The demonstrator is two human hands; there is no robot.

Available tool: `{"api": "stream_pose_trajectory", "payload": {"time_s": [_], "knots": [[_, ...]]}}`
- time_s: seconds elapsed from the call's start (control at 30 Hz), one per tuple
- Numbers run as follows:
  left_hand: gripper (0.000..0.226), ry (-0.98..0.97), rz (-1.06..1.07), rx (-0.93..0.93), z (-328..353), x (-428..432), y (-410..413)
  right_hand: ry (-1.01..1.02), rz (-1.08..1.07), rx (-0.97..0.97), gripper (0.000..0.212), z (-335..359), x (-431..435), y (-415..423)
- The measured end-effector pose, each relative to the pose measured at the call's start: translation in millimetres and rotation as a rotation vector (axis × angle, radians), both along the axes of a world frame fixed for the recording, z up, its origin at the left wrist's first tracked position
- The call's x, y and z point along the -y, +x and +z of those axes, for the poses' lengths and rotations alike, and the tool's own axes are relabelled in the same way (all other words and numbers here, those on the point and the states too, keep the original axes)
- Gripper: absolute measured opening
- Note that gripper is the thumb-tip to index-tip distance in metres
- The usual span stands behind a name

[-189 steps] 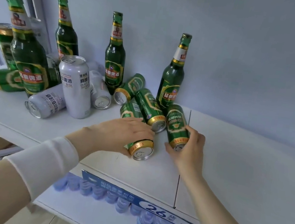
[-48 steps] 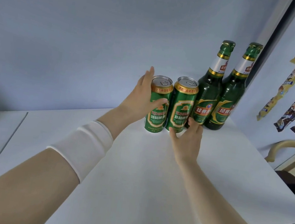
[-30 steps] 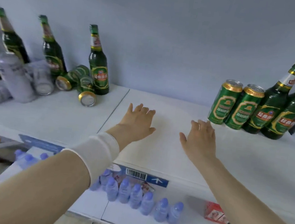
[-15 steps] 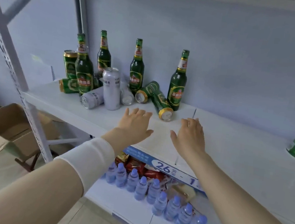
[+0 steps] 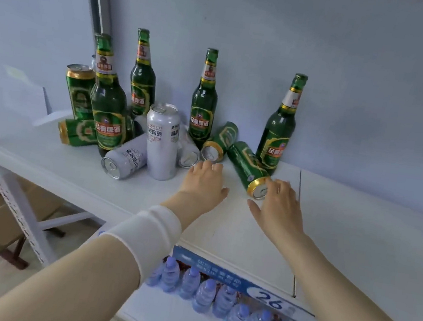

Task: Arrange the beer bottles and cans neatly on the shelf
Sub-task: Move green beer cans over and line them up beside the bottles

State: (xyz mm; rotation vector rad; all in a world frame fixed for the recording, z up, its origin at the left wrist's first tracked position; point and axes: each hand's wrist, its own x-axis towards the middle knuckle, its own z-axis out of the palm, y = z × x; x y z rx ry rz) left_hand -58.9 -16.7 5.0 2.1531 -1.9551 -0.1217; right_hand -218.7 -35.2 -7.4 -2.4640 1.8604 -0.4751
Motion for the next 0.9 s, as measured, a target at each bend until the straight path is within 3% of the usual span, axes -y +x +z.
{"api": "stream_pose_trajectory", "payload": {"time_s": [0.3, 0.5, 0.6, 0.9], "knots": [[0.049, -0.133, 0.184, -0.028, -8, 100, 14, 0.042, -0.042, 0.226, 0.083, -29, 57, 10], [0.06, -0.074, 0.219, 0.015, -11, 129, 17, -0.063, -0.043, 0.455, 0.069, -43, 63, 14], [0.053, -0.096, 0.219, 0.103, -11, 135, 19, -0.117, -0.018, 0.52, 0.069, -41, 52, 6], [0.064, -0.116, 0.112, 0.024, 16, 110, 22, -0.111, 0.01, 0.553, 0.065, 33, 34, -29]]}}
